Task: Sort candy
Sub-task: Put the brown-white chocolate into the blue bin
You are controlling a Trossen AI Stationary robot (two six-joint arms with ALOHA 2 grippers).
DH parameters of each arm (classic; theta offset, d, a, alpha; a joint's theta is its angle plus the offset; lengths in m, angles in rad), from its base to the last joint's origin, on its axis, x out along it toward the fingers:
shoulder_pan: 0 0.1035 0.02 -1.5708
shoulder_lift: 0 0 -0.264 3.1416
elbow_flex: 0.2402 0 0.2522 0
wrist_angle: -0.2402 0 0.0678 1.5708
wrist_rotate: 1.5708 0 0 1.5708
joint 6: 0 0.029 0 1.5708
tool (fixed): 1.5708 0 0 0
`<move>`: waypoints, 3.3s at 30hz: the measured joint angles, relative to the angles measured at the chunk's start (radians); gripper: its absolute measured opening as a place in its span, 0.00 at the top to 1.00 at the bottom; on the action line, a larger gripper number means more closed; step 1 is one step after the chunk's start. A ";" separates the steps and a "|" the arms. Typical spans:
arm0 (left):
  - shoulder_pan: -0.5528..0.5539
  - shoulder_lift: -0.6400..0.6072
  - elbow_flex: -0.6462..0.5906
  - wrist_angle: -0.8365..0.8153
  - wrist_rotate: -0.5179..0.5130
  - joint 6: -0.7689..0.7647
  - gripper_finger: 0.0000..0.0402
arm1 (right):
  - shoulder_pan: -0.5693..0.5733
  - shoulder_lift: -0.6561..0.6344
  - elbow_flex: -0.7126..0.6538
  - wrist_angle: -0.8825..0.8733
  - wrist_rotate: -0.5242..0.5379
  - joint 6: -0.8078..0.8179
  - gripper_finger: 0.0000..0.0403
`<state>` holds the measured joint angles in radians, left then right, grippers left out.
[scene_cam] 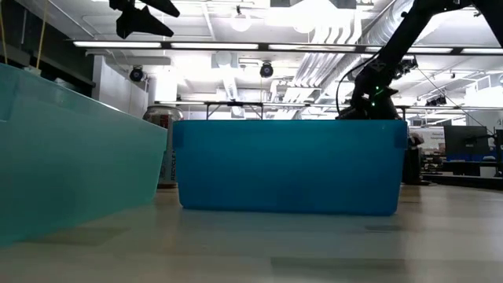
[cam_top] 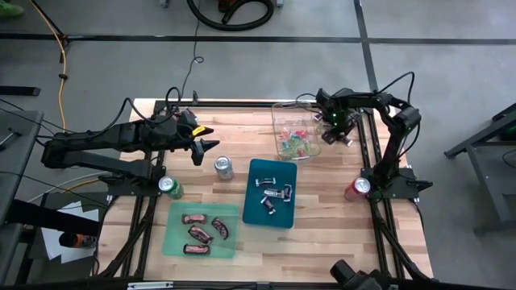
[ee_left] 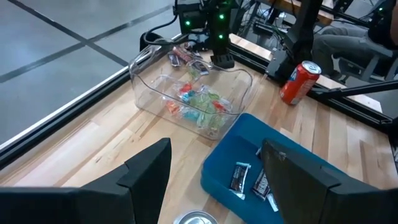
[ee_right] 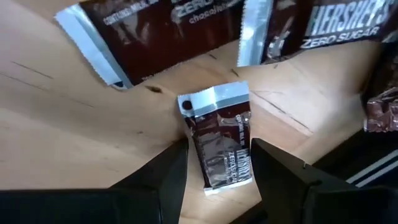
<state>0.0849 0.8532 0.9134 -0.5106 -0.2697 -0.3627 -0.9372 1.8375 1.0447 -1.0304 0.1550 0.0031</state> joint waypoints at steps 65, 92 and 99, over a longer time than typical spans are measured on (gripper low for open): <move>0.000 -0.019 0.130 0.019 0.231 0.222 0.41 | 0.899 -0.516 0.138 0.843 -0.292 0.437 1.00; 0.000 -0.121 -0.320 0.540 0.142 -0.159 0.41 | 1.113 -0.506 -0.302 1.018 0.002 0.853 0.97; 0.000 -0.121 -0.320 0.539 0.125 -0.158 0.41 | 1.111 -0.504 -0.292 0.939 0.053 0.801 0.80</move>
<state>0.0849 0.7326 0.5938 0.0280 -0.1448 -0.5210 0.1740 1.3337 0.7525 -0.0912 0.2078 0.8045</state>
